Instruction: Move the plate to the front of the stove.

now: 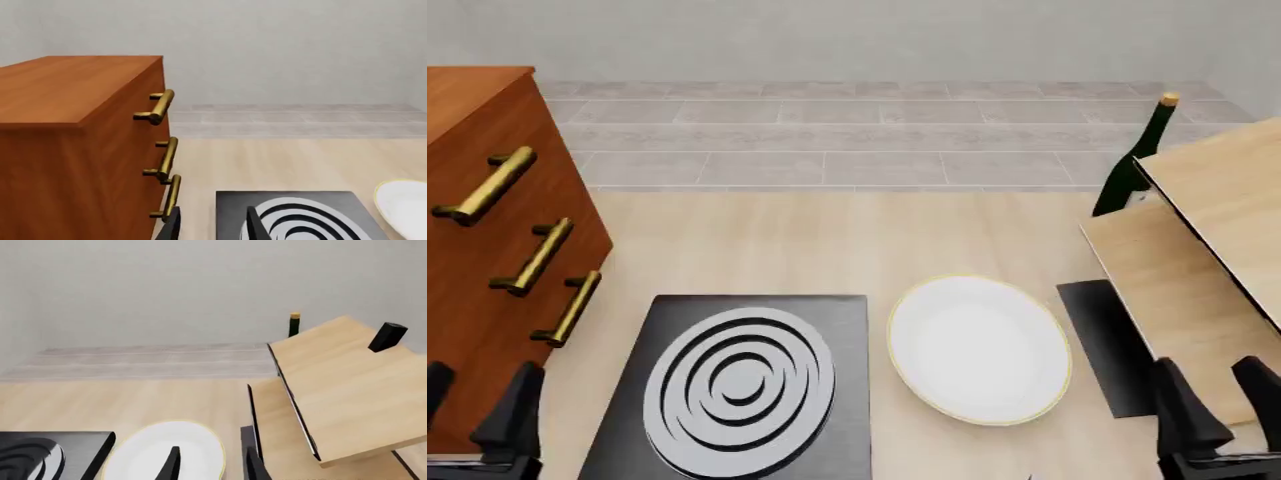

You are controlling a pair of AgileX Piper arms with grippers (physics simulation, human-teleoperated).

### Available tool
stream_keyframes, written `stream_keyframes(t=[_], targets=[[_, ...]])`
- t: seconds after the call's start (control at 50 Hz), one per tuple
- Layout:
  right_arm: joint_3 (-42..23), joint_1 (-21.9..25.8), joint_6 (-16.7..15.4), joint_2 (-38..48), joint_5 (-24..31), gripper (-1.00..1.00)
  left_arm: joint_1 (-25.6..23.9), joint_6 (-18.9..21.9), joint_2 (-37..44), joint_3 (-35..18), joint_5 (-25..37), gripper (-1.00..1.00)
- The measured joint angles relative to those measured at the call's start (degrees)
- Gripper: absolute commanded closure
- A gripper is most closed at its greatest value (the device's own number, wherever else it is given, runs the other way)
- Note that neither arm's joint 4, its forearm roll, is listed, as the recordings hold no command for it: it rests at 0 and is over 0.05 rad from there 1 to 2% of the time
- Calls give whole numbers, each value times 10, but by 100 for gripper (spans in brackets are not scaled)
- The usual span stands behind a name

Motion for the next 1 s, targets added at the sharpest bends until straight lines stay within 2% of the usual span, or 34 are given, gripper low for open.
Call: stream_keyframes(t=[0.42,0.66,1.0], targets=[[-1,-27,-25,-26,26,-100,-17,43,1,-80,46,-100],[-2,-30,-27,-28,29,-100,-101,127,40,-147,53,-100],[-2,-31,-28,-28,30,-100,-246,265,193,-229,6,-100]])
